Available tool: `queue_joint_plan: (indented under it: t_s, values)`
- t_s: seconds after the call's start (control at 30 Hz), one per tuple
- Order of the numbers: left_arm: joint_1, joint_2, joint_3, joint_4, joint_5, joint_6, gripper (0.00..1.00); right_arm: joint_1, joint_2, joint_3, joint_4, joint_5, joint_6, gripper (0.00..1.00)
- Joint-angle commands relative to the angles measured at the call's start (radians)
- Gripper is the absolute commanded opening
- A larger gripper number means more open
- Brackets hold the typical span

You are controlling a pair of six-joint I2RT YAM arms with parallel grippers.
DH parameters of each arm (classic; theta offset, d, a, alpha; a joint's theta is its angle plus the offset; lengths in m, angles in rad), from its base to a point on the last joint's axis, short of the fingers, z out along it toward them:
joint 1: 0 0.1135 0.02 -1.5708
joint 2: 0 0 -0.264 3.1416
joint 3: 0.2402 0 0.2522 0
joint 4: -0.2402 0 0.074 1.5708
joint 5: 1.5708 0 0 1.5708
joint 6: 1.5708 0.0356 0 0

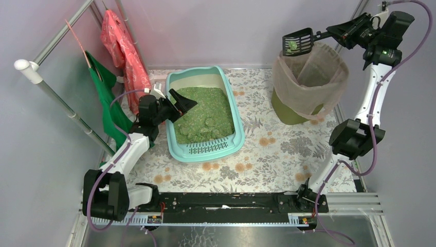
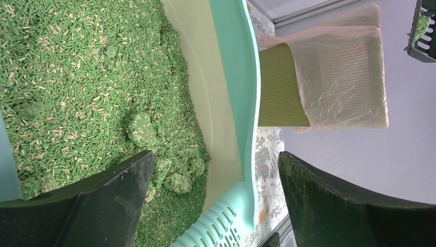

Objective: Clean the litter box

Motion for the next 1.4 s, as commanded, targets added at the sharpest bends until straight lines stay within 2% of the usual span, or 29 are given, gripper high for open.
queue_joint_plan:
  t_s: [0.0,0.4,0.6,0.93,1.37]
  values:
    - [-0.01,0.001,-0.005,0.066,0.006,-0.003,0.99,-0.016,-0.083,0.01,-0.037,0.043,-0.077,0.0]
    - [-0.019,-0.003,-0.007,0.071,0.004,-0.004,0.99,-0.033,-0.117,-0.024,-0.075,0.098,-0.132,0.0]
    - [-0.023,-0.015,-0.009,0.06,-0.003,0.004,0.99,-0.033,-0.133,0.006,-0.173,0.202,-0.233,0.0]
    - [-0.024,-0.01,-0.008,0.069,0.001,-0.001,0.99,-0.009,-0.181,0.009,-0.225,0.317,-0.394,0.0]
    - [-0.024,0.015,-0.002,0.082,0.03,-0.012,0.99,0.188,-0.162,0.115,-0.346,0.698,-0.653,0.0]
